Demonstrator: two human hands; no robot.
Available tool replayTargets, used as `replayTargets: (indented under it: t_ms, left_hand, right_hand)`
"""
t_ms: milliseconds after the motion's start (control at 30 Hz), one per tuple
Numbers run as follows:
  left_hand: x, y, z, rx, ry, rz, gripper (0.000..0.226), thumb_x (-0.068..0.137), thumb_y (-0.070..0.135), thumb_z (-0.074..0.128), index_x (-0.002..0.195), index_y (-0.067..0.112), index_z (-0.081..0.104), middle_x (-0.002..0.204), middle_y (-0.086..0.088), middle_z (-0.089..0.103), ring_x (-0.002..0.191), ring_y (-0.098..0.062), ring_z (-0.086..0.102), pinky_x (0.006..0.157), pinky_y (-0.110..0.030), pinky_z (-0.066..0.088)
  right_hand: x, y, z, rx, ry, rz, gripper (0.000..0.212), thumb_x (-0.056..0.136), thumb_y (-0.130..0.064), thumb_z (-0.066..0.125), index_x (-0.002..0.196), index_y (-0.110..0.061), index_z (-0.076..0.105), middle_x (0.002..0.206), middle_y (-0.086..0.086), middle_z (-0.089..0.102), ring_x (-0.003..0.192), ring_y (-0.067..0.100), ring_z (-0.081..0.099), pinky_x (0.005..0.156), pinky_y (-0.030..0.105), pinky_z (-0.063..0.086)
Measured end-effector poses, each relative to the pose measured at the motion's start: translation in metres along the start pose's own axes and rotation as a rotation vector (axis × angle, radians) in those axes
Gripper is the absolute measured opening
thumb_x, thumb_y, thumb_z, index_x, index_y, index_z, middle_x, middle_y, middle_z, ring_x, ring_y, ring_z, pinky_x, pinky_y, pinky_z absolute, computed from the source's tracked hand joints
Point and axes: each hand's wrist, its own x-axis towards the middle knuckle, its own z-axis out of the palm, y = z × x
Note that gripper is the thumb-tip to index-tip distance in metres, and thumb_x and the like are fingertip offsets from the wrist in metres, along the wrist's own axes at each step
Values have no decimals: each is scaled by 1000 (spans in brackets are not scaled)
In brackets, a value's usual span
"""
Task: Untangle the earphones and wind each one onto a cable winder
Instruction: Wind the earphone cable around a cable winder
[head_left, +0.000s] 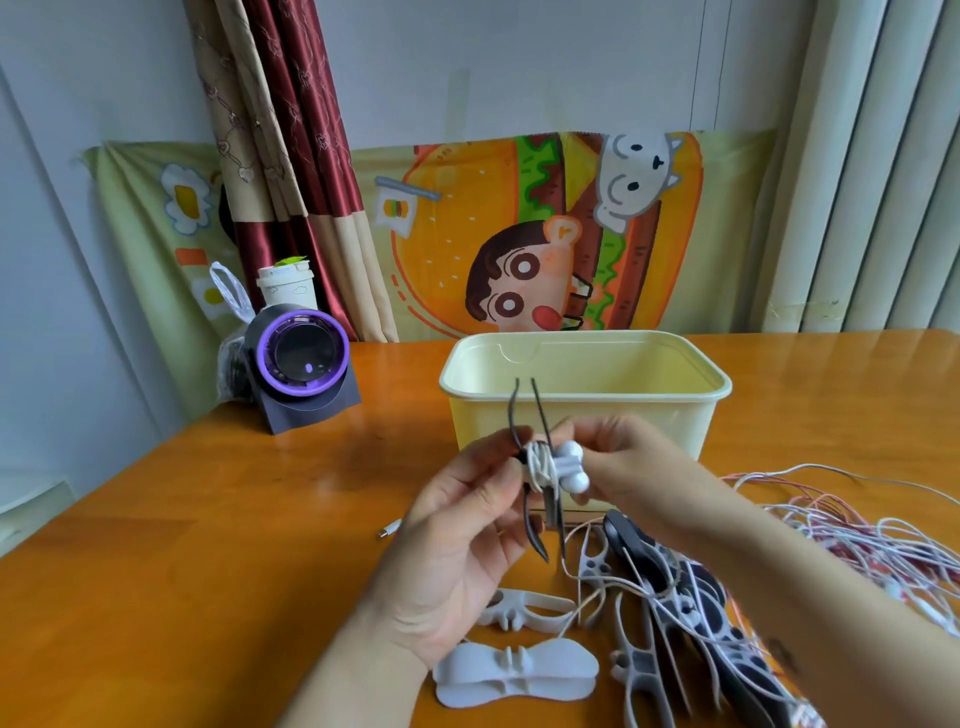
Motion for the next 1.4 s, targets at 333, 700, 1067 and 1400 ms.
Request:
replayTargets:
  t_ms: [333, 700, 1067, 1400]
  left_hand:
    - [7, 8, -5, -187, 430, 43, 33, 71, 21, 66, 103, 14, 71, 87, 1, 68, 76, -8, 57, 72, -20, 42]
    - [8, 3, -12, -84, 536, 48, 29, 71, 19, 68, 100, 15, 68, 81, 0, 69, 74, -10, 60, 73, -22, 46]
    - [3, -6, -1, 523, 166, 95, 21, 75, 26, 76, 95, 32, 75, 105, -5, 74, 101, -19, 69, 88, -29, 49]
    - [0, -4, 5, 408, -1, 91, 24, 71, 21, 74, 95, 26, 77, 97, -4, 73, 91, -15, 67, 79, -23, 52]
  right_hand:
    - [-8, -9, 26, -583, -26, -148, 18, 93, -25, 56, 79, -27, 66, 50, -6, 41, 48, 10, 35, 47, 18, 28]
    - [-19, -33, 12, -840, -149, -163, 21, 94, -31, 54, 104, -24, 72, 94, -6, 72, 81, 8, 63, 76, 24, 49]
    - [-23, -58, -14, -639, 218, -317, 16, 88, -32, 61, 76, -22, 66, 51, -8, 52, 49, 5, 45, 47, 13, 34]
    - [-7, -28, -6, -292, 225, -181, 33, 79, -49, 57, 69, -18, 62, 58, 0, 48, 54, 8, 40, 52, 22, 33]
